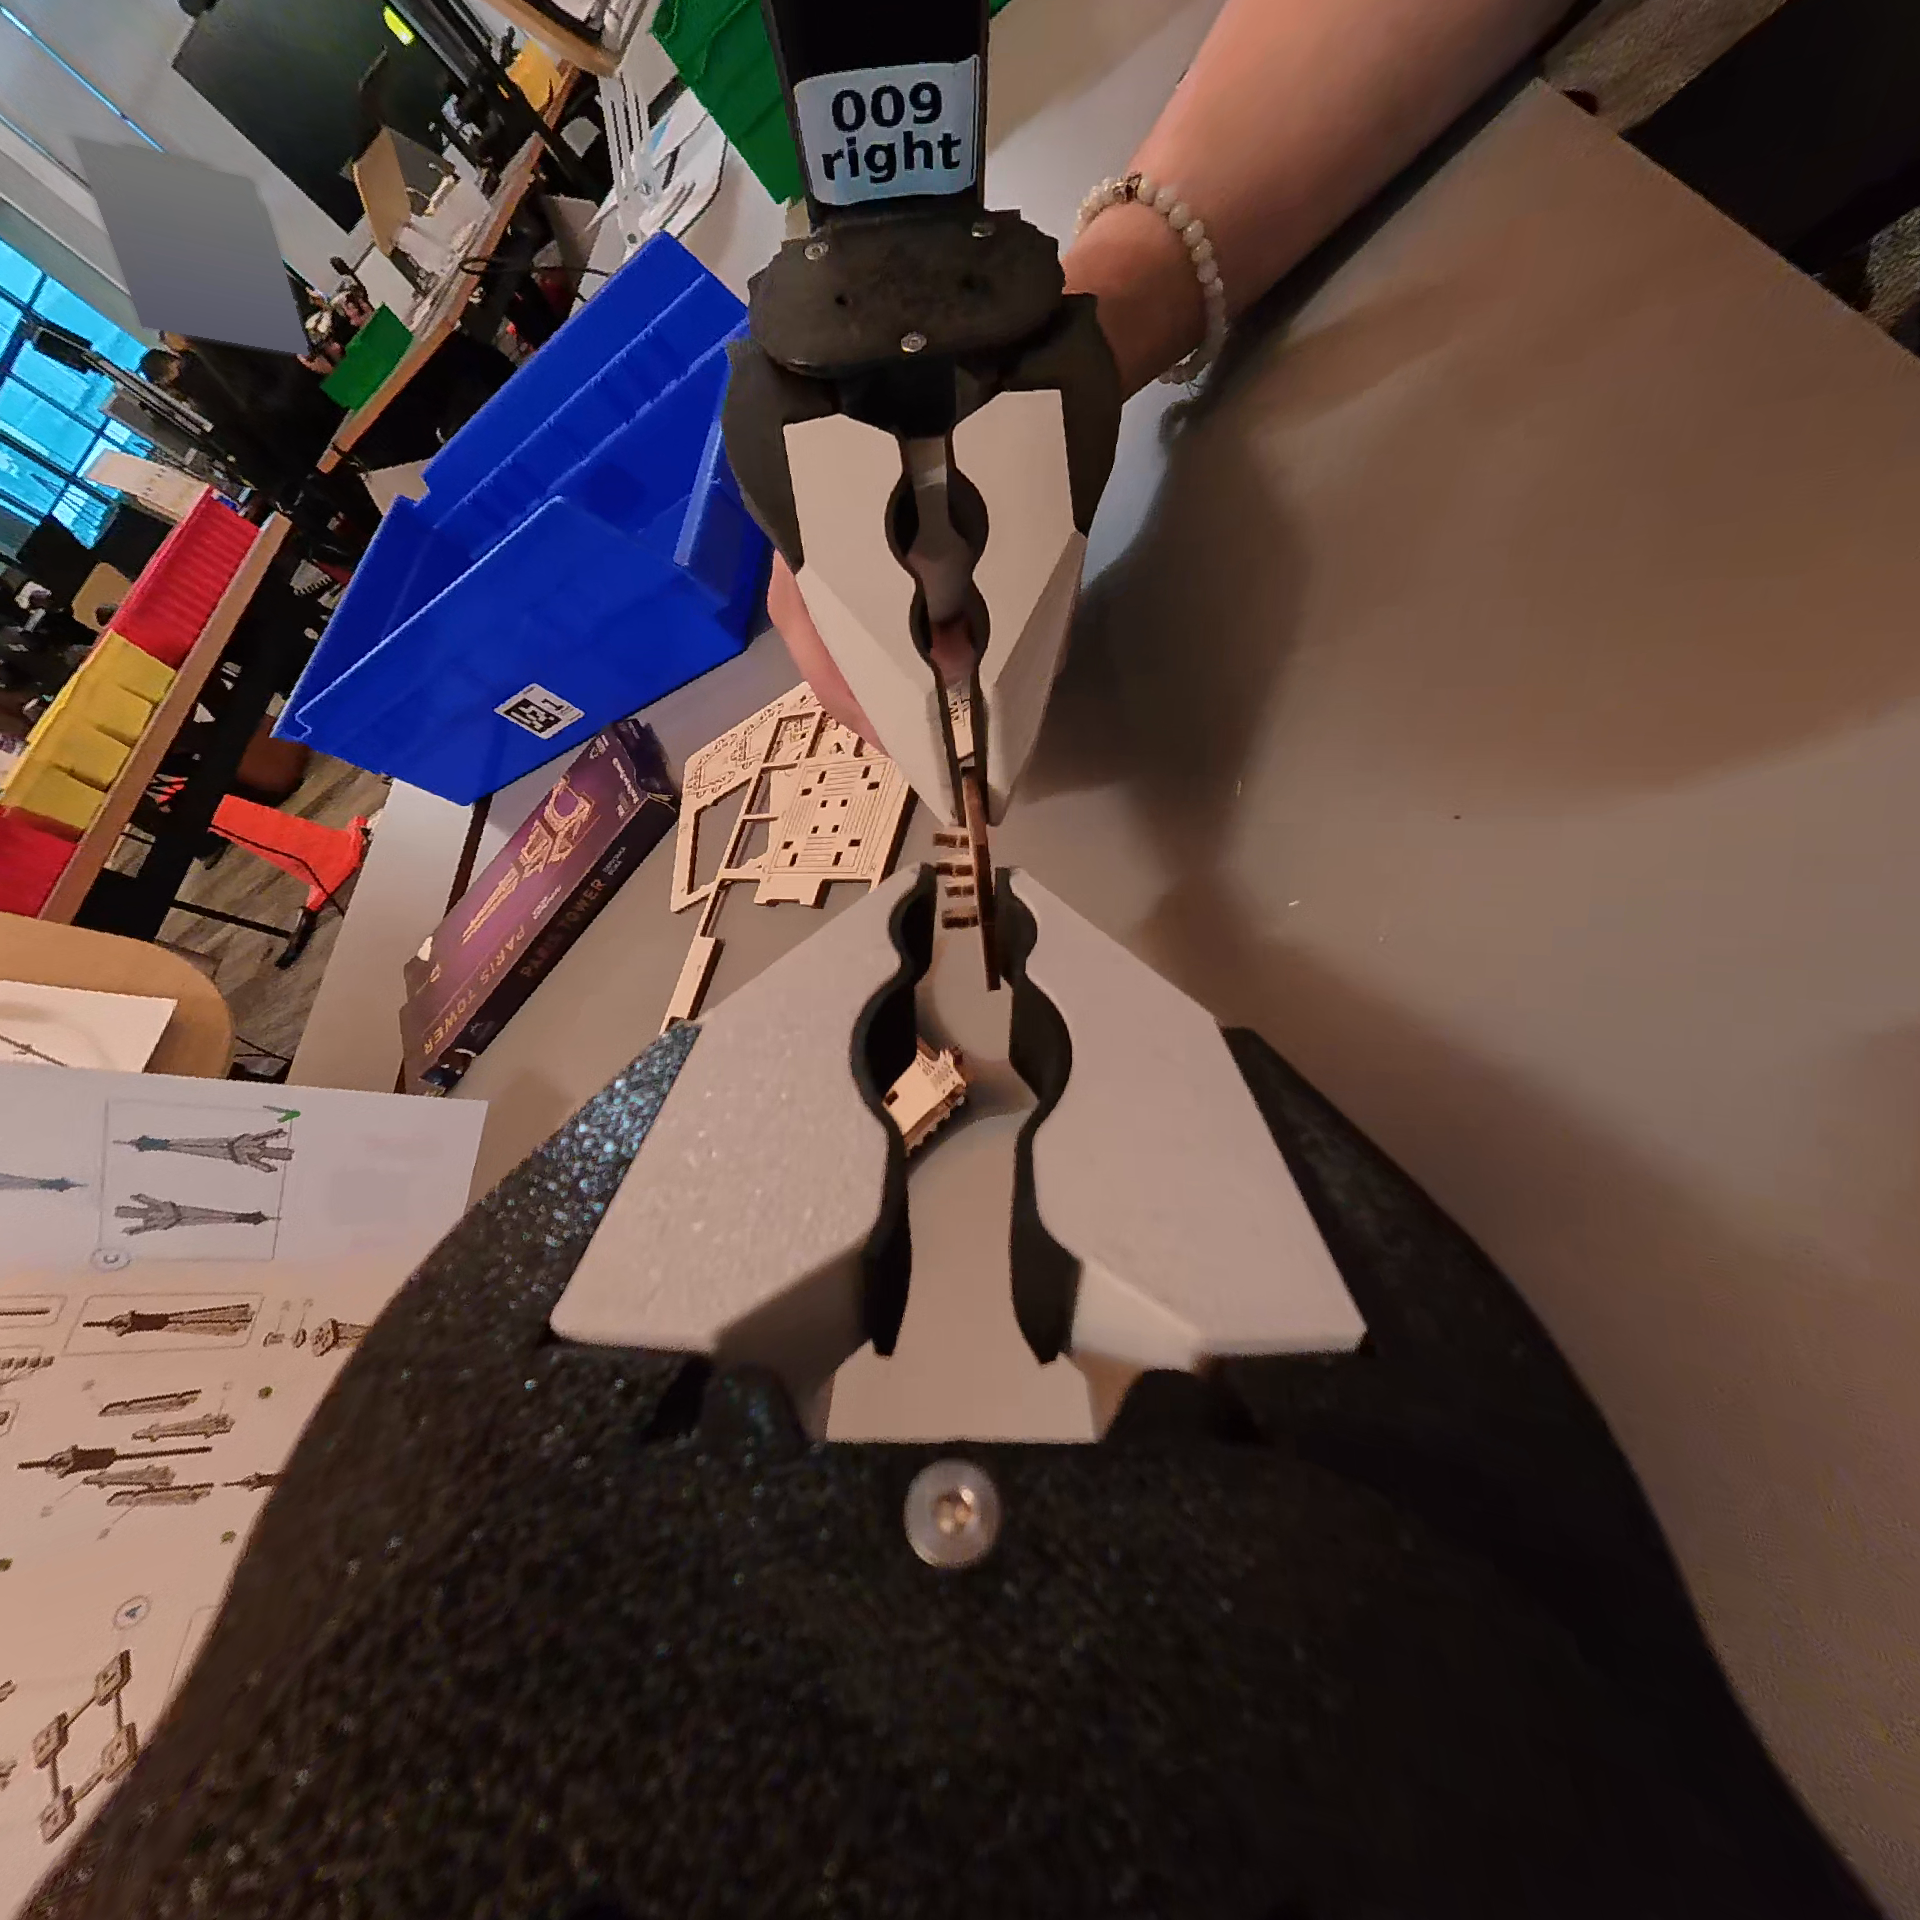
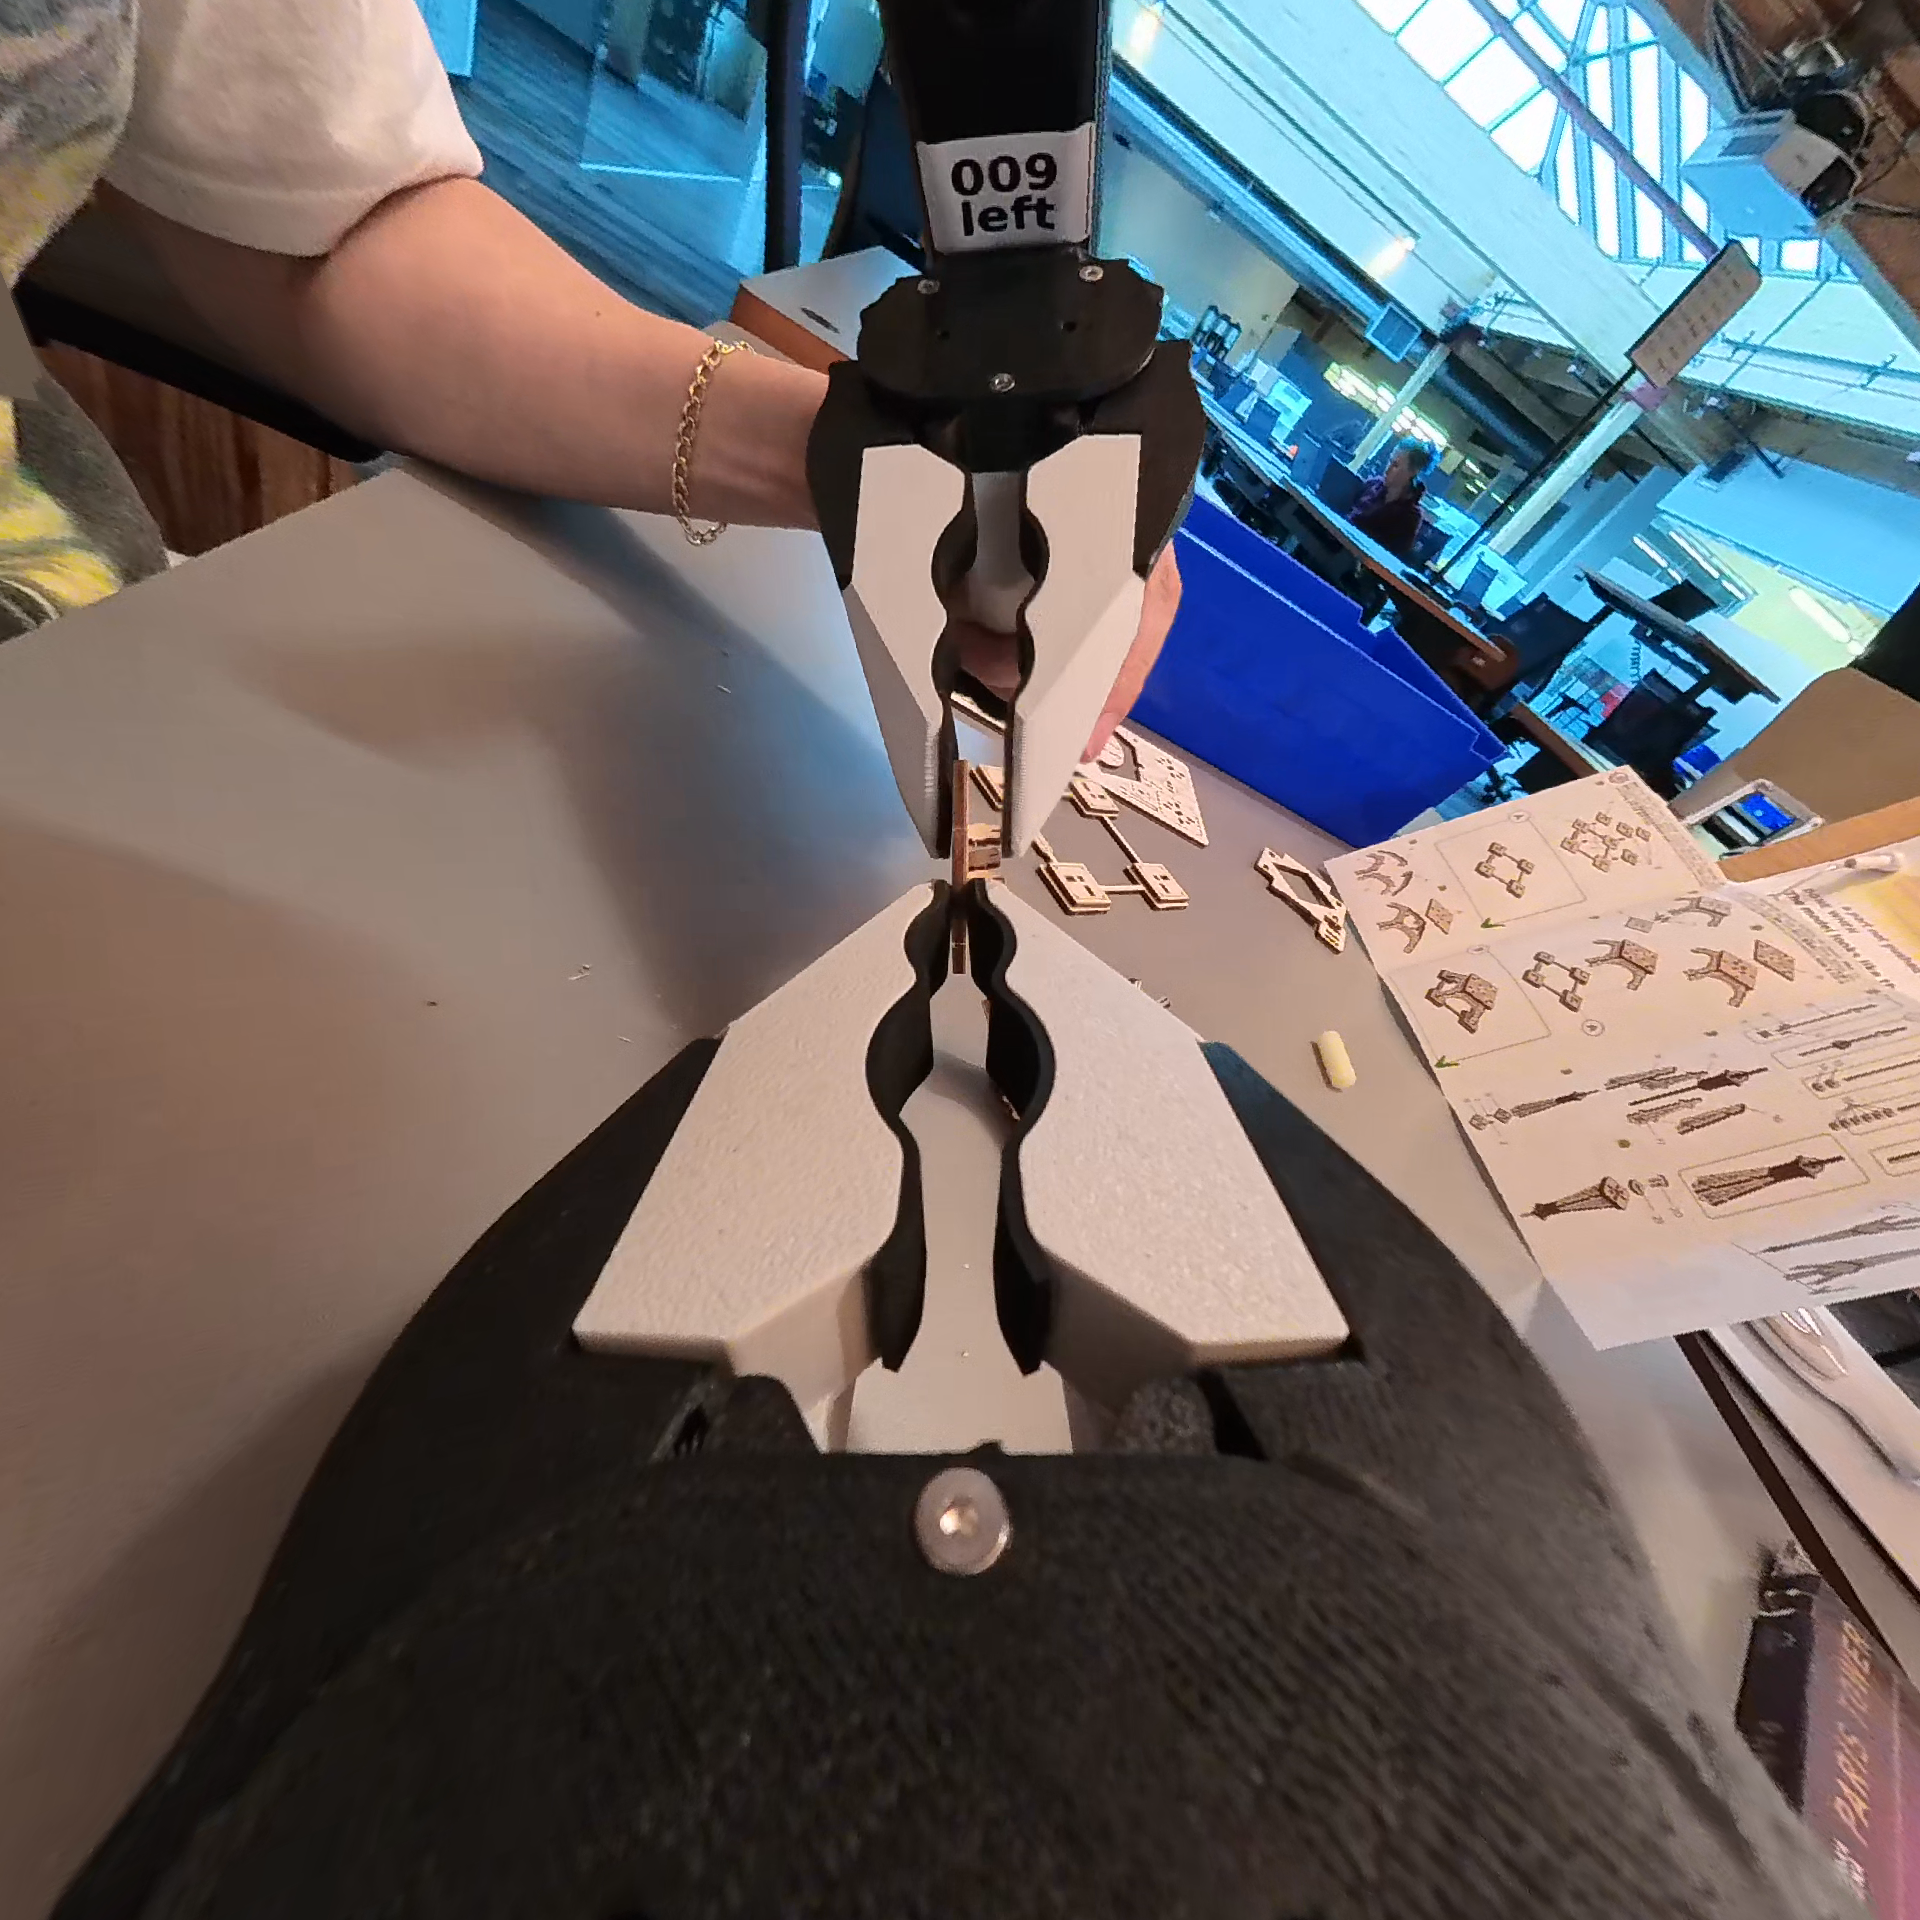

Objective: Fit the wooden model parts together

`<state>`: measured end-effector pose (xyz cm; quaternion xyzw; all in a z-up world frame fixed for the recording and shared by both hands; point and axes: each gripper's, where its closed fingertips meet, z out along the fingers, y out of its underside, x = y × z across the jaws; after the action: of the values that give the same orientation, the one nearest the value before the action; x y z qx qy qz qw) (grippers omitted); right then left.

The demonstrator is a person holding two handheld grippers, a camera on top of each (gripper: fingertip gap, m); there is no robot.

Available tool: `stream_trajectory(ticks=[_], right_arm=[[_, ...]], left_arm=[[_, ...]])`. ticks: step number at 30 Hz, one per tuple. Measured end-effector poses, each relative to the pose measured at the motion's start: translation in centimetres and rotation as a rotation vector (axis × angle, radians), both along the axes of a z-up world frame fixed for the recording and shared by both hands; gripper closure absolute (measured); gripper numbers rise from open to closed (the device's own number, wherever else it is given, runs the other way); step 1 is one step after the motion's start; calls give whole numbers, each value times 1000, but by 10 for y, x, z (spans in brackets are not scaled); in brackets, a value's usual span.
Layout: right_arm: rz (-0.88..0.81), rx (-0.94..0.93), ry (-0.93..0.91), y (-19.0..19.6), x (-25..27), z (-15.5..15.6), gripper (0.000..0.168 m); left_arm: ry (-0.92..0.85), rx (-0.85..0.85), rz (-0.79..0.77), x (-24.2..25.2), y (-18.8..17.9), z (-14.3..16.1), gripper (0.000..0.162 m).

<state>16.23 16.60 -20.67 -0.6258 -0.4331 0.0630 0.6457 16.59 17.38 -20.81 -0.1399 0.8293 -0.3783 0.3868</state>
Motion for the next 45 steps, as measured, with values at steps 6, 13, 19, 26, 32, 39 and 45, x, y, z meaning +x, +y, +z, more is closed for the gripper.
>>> stream_trajectory(ticks=[6,13,19,26,32,39,45], right_arm=[[2,5,-7,0,-2,0,168],[-10,-2,6,1,1,1,168],[-2,-8,20,1,1,2,168],[14,-17,7,0,-2,0,168],[20,-21,4,-1,-3,-1,168],[13,-17,1,0,-3,-1,168],[8,-12,-5,0,-3,-1,168]], left_arm=[[15,11,-1,-1,0,0,155],[14,17,-1,-1,1,-1,161],[-35,-8,20,2,1,6,143],[7,-24,-17,-2,-5,1,152],[31,-40,-22,-3,-6,0,154],[57,-48,-6,-2,-4,-1,154],[64,-36,5,-1,-2,-1,154]])
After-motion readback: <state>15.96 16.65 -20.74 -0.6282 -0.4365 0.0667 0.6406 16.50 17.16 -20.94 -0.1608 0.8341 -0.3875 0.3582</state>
